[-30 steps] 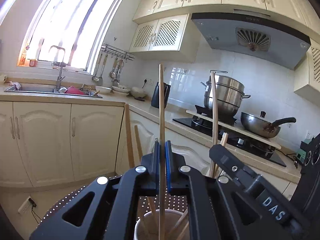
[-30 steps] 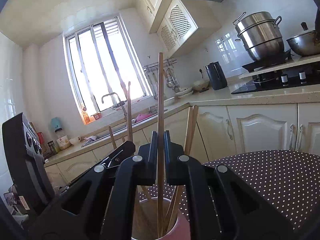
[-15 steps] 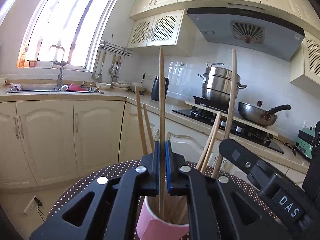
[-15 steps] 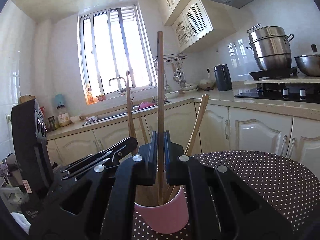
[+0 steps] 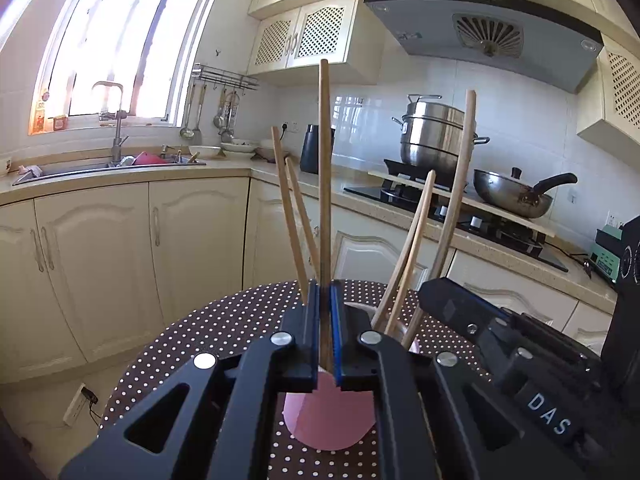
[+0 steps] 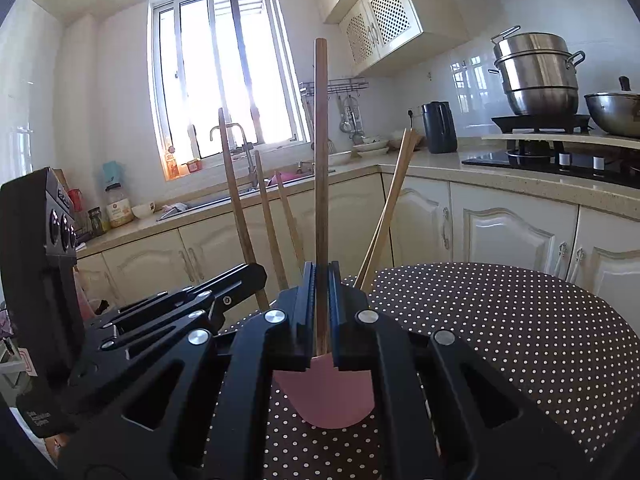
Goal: Organize utensils
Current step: 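Lower both chopsticks into the cup and open both grippers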
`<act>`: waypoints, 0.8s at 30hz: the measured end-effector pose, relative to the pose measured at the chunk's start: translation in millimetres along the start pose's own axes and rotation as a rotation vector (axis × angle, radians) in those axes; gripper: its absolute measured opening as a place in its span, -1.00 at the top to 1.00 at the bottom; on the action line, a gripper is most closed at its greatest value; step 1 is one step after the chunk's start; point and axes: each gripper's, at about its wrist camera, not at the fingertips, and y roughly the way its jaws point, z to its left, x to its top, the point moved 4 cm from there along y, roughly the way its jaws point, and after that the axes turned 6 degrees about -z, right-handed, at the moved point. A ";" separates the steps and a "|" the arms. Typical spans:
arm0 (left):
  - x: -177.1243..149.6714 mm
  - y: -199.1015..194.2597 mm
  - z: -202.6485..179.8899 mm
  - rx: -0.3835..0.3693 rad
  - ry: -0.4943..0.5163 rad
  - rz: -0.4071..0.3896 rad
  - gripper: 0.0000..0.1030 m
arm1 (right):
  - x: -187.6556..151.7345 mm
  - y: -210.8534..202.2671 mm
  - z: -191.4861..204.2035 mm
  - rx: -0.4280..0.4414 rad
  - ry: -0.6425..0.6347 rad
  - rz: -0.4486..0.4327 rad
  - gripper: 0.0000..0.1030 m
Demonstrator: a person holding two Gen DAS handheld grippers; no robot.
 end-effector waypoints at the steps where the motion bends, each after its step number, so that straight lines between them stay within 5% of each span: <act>1: -0.9 0.7 0.7 0.000 -0.001 0.005 0.89 | -2.2 0.9 -0.4 -0.003 0.001 0.008 0.87; 13: -1.9 0.2 10.2 0.017 -0.022 0.039 0.86 | -11.4 4.1 -5.4 -0.023 0.031 0.045 0.87; 17: -0.5 -4.2 12.6 0.024 -0.024 0.037 0.48 | -10.6 3.5 -5.6 -0.023 0.048 0.055 0.86; 24: 5.7 -15.0 16.4 0.030 -0.028 0.032 0.45 | -5.0 -3.5 -1.0 -0.027 0.065 0.058 0.84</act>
